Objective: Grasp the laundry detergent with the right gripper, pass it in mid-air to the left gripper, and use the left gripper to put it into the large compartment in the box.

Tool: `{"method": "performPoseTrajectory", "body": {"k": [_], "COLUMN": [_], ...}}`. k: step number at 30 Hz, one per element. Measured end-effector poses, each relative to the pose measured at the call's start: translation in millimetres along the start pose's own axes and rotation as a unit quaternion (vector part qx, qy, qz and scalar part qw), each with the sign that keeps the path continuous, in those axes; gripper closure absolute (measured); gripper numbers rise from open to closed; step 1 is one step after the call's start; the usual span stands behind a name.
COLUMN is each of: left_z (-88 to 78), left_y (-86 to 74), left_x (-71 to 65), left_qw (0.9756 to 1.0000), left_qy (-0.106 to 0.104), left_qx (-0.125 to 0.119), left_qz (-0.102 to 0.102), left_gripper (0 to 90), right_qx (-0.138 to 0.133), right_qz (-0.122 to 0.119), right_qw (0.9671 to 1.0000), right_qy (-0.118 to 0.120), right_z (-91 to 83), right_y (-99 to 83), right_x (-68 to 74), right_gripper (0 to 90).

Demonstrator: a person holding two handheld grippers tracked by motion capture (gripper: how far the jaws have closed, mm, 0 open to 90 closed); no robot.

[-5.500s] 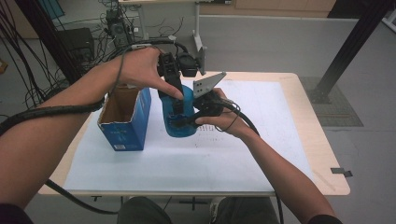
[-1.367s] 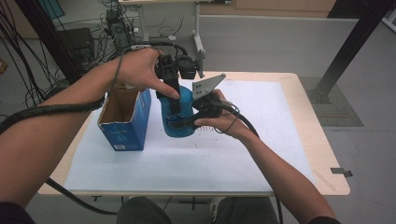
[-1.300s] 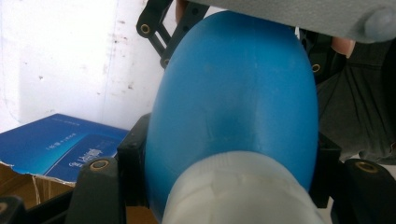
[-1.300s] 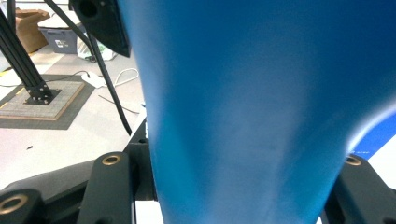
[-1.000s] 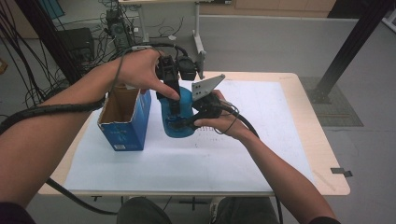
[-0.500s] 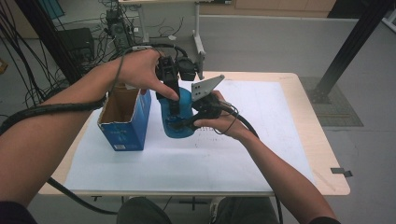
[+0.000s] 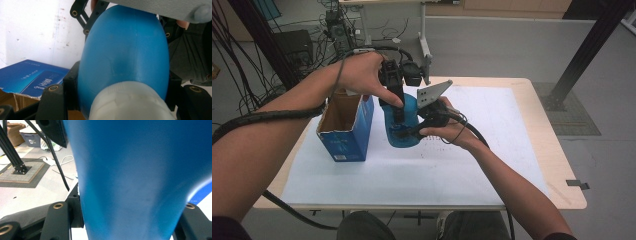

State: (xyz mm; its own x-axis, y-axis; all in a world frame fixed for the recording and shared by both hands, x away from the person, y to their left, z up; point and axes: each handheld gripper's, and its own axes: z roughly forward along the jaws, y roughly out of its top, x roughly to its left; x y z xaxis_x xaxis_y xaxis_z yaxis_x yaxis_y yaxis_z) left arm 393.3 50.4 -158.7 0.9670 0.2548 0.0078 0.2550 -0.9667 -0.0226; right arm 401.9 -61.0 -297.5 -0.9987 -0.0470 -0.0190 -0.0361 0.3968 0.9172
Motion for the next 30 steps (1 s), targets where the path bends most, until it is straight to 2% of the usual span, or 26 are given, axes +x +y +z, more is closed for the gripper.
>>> {"method": "performPoseTrajectory", "body": {"k": [15, 30], "left_z": [-0.2, -1.7], "left_y": [2.6, 4.5], "left_x": [0.1, 1.3], "left_qw": [1.0000, 1.0000], "left_qy": [0.001, -0.001], "left_qx": [0.003, 0.005], "left_qz": [-0.003, -0.003], "left_gripper": [37.1, 37.3], "right_qx": [0.002, -0.002], "right_qz": [0.001, 0.014], "right_qw": [1.0000, 0.9999], "right_qy": [-0.004, -0.003], "right_z": [-1.9, -3.1], "right_y": [-0.5, -1.3], "right_x": [-0.7, -1.6], "right_gripper": [41.1, 39.4]}}
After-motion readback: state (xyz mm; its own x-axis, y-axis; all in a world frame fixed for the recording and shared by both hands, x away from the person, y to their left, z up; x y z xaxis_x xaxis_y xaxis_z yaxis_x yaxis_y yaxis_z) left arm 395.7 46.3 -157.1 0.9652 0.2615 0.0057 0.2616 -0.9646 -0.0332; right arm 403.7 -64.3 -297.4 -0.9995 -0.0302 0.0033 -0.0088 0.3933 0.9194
